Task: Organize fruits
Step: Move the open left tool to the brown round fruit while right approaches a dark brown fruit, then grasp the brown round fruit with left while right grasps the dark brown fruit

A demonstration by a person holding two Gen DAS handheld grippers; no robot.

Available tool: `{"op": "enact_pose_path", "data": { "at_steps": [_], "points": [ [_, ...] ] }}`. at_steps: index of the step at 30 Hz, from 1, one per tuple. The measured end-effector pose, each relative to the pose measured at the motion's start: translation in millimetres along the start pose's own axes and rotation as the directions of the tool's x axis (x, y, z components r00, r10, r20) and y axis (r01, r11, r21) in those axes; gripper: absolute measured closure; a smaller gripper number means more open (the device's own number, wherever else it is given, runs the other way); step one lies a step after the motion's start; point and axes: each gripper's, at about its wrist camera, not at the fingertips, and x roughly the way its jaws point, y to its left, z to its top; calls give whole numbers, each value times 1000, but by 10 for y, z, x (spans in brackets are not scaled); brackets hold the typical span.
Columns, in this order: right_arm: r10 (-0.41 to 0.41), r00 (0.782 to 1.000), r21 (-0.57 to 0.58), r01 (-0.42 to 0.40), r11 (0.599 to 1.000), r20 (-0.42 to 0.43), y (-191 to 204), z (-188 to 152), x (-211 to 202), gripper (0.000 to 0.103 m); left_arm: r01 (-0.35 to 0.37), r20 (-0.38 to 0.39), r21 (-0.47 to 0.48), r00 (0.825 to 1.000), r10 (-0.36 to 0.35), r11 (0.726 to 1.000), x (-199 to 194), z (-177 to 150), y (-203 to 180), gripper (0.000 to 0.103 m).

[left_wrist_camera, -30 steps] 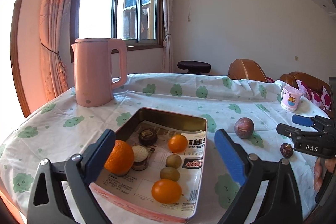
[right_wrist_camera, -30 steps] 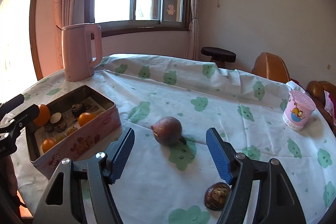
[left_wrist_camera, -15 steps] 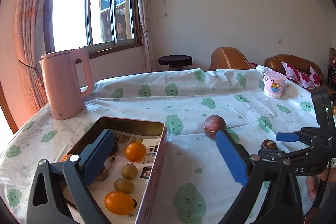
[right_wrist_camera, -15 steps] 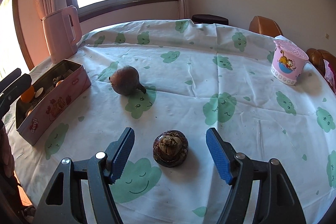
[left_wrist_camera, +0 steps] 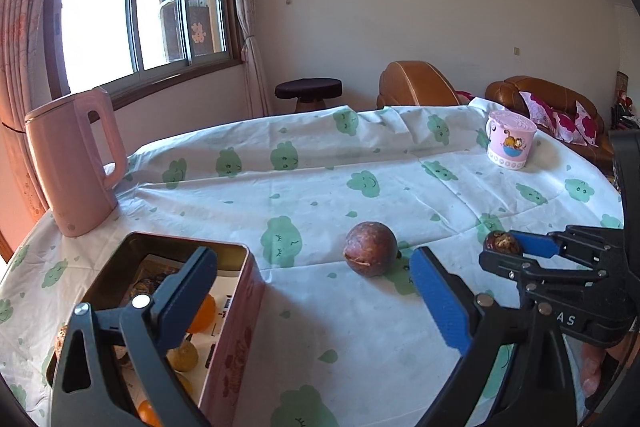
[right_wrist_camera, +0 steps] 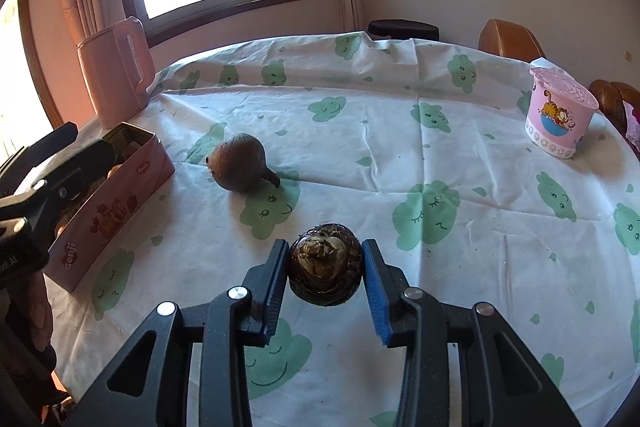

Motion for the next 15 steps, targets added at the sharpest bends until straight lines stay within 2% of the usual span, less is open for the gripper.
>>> {"op": "enact_pose_path", "data": {
  "at_steps": [2, 7, 9, 13, 15],
  "points": [
    [-49, 998, 7, 49, 999, 30, -24, 98, 22, 64, 11, -22, 4, 1000, -10, 1000, 129, 36, -69, 6],
    [-101, 993, 51, 98, 994, 58, -106, 247, 142, 64, 39, -99, -2, 994, -39, 999, 501, 75, -196, 16],
    [-112, 992, 66, 108, 992, 59, -130, 254, 177, 64, 40, -127, -4, 991, -41, 999, 637, 68, -231, 18],
    [-123, 991, 84, 118, 989, 54, -175, 224, 228, 64, 65, -192, -13, 979, -66, 998, 843, 37, -279, 32],
    [-112, 992, 95, 107, 990, 51, -202, 219, 236, 64, 77, -190, -20, 979, -79, 997, 863, 54, -292, 33]
  ]
}}
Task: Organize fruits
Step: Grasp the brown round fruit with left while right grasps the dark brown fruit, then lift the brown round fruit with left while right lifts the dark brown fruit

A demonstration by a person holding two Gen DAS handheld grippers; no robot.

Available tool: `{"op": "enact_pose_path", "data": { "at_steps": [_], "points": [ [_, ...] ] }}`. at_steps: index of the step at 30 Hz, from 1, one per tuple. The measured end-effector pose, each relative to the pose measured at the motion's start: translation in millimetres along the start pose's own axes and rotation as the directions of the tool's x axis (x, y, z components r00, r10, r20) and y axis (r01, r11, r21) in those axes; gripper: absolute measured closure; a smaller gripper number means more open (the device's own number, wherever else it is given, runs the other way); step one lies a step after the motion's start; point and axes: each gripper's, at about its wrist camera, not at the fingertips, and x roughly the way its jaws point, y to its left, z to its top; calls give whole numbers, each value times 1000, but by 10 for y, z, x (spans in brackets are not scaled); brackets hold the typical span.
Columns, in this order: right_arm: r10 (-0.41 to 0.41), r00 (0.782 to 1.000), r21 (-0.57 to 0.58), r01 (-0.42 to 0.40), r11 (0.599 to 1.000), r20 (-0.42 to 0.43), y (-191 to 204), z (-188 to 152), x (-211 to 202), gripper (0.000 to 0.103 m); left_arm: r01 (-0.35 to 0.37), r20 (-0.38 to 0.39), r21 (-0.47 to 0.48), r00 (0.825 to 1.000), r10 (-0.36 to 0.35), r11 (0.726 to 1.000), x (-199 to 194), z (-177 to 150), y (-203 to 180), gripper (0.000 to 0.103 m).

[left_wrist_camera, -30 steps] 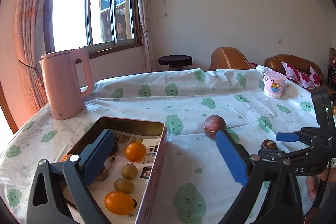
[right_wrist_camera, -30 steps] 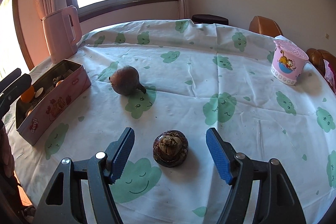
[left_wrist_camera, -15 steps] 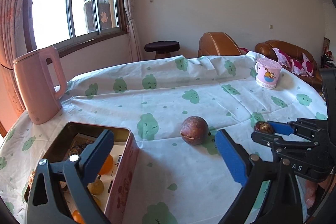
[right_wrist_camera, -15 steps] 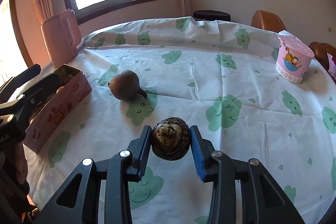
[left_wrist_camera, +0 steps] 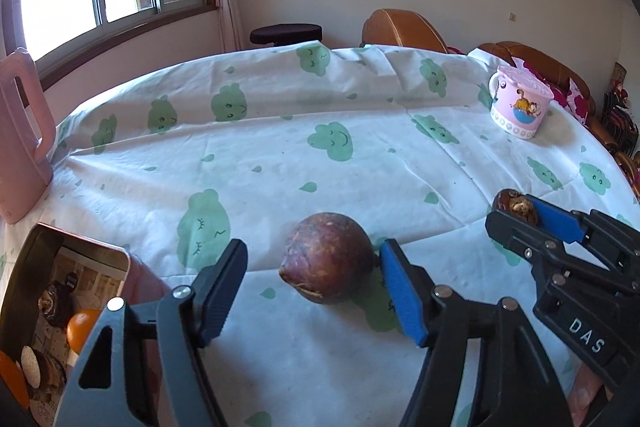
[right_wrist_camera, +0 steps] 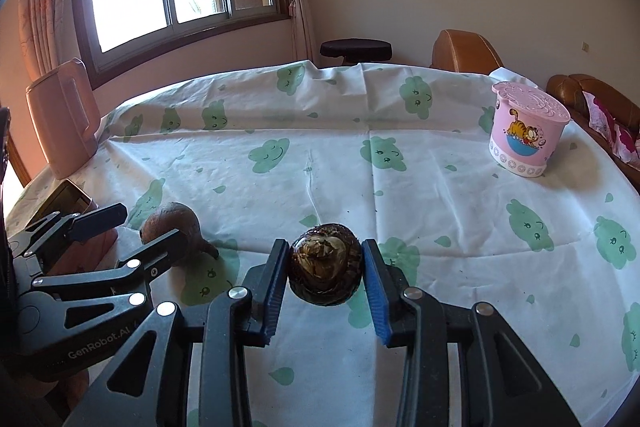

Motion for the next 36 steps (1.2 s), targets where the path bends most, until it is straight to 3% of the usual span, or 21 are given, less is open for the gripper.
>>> {"op": "enact_pose_path", "data": {
  "at_steps": [3, 4, 5, 8, 19, 36],
  "points": [
    [10, 1000, -3, -10, 1000, -2, 4, 3, 8, 64, 6, -15, 22, 1000, -5, 1000, 58, 24, -55, 37],
    [14, 1000, -5, -14, 1000, -5, 7, 4, 14, 64, 15, -30, 28, 999, -14, 1000, 91, 28, -66, 50],
    [17, 1000, -5, -17, 1000, -6, 8, 4, 18, 64, 13, -43, 29, 999, -12, 1000, 116, 32, -71, 53],
    [27, 1000, -2, -27, 1000, -1, 2, 0, 8, 64, 36, -38, 20, 999, -35, 999, 103, 23, -56, 53],
    [44, 997, -26, -43, 999, 60, 41, -10, -114, 64, -3, 85, 48, 996, -1, 999, -132, 19, -104, 53],
    [51, 986, -54, -43, 998, 156, 93, -35, -293, 64, -26, 184, 35, 983, 19, 999, -324, -16, -72, 53]
  ]
}}
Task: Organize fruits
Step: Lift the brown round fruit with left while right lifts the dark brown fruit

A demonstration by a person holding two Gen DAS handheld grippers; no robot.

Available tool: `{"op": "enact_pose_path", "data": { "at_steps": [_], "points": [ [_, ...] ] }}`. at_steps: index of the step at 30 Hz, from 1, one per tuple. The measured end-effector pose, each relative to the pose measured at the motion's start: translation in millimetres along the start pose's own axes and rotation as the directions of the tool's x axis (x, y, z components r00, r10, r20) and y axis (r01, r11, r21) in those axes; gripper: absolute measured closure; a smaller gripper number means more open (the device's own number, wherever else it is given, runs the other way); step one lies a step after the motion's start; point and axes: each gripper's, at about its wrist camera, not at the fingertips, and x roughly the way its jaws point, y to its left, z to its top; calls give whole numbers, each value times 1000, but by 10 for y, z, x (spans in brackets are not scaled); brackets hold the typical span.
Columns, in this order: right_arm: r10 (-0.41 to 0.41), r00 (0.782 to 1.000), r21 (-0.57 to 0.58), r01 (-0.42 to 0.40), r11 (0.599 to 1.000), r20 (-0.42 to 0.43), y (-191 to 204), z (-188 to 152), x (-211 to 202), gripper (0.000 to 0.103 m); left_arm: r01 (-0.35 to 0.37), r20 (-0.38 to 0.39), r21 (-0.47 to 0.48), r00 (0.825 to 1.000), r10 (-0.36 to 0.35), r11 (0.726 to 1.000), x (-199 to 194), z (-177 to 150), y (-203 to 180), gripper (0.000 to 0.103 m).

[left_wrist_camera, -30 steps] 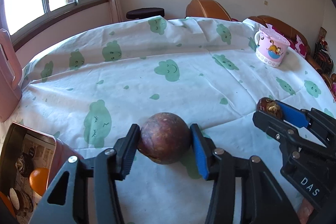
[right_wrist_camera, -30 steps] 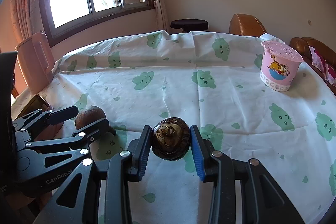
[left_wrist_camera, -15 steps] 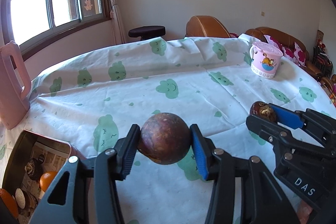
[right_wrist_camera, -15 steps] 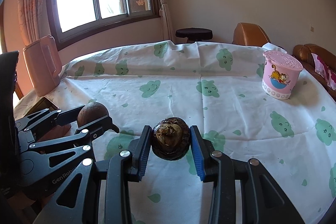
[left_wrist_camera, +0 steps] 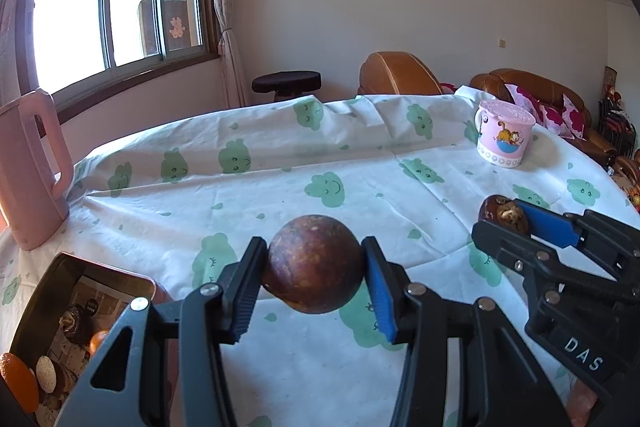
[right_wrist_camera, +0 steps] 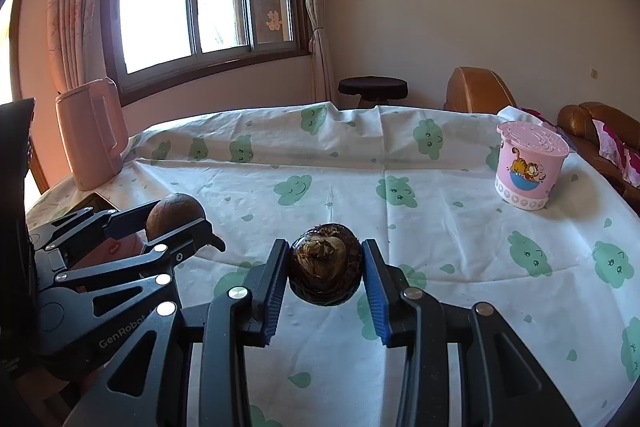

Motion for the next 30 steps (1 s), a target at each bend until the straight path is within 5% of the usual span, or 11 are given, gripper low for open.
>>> {"op": "enact_pose_path", "data": {
  "at_steps": [30],
  "points": [
    [-3, 993, -16, 5, 1000, 114, 32, -20, -222, 64, -26, 106, -14, 994, 28, 1000, -223, -32, 19, 53]
  ]
}}
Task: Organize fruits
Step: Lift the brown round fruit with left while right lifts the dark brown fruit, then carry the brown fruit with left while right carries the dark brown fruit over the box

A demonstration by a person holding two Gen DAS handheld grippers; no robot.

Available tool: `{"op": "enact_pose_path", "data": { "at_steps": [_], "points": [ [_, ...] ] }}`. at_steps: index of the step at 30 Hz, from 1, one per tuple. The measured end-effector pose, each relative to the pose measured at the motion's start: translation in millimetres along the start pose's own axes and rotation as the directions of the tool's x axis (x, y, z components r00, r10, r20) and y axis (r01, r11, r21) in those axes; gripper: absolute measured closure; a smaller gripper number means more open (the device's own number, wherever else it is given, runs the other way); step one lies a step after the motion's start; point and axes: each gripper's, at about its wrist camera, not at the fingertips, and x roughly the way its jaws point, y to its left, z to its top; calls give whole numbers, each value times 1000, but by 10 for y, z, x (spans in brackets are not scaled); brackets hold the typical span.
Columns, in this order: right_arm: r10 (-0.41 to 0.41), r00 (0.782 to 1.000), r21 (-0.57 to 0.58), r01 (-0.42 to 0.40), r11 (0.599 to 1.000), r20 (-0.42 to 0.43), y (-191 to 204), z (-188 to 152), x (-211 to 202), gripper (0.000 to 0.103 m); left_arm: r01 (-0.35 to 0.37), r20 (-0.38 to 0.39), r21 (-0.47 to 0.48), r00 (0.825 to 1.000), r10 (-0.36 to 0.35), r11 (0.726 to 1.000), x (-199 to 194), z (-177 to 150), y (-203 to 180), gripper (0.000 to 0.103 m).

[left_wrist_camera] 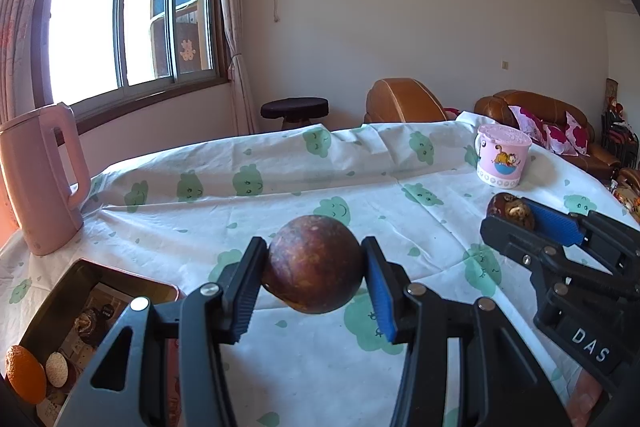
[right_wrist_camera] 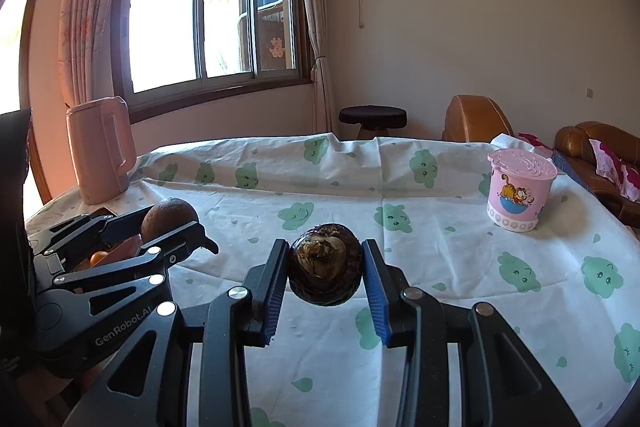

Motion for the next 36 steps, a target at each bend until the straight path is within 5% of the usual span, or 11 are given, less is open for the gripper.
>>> {"op": "enact_pose_path", "data": {
  "at_steps": [36],
  "points": [
    [-8, 993, -25, 11, 1000, 116, 35, -18, -218, 64, -39, 113, -36, 993, 42, 999, -301, -51, 61, 53]
  ]
}}
